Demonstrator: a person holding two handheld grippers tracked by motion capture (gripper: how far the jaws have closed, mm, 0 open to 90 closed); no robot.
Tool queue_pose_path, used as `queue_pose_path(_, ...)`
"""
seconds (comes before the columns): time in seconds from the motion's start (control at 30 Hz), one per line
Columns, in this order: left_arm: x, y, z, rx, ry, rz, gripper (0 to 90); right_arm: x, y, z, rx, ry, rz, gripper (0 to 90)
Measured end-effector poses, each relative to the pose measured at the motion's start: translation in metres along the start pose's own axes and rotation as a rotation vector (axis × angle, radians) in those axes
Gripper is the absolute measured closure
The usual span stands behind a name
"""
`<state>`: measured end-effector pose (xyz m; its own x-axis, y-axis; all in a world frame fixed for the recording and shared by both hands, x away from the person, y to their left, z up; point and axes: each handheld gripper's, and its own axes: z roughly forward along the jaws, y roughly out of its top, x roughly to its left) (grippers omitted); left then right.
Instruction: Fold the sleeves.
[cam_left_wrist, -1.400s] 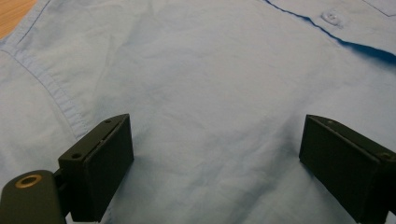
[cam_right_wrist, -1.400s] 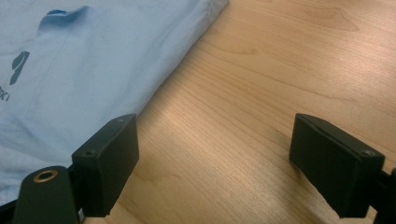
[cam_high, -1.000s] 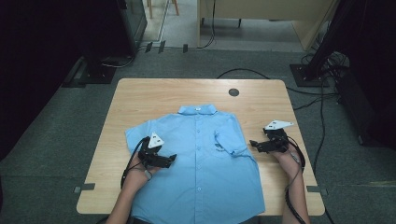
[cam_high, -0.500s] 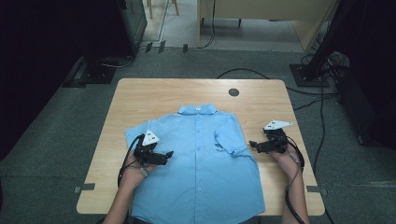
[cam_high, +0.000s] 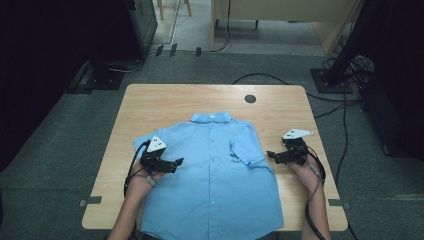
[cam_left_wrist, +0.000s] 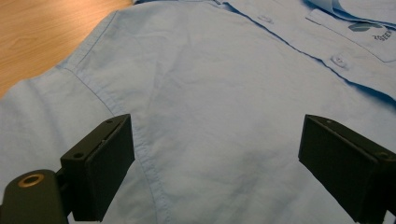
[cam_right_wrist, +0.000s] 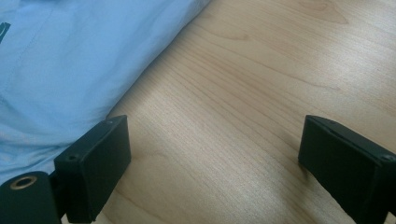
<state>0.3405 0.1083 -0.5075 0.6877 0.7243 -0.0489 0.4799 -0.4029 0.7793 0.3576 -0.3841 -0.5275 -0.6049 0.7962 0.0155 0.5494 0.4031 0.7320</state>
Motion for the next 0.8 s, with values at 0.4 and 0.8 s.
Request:
queue_pose_path(0.4,0.012,0.005,-0.003,0.006,0.004,-0.008,10.5,0.0,0.0,0.0,0.0,-0.005,0.007,8.7)
queue_pose_path(0.8,0.024,0.007,-0.005,0.005,0.011,-0.004,10.6,0.001,-0.001,-0.001,0.0,-0.008,0.009,8.7)
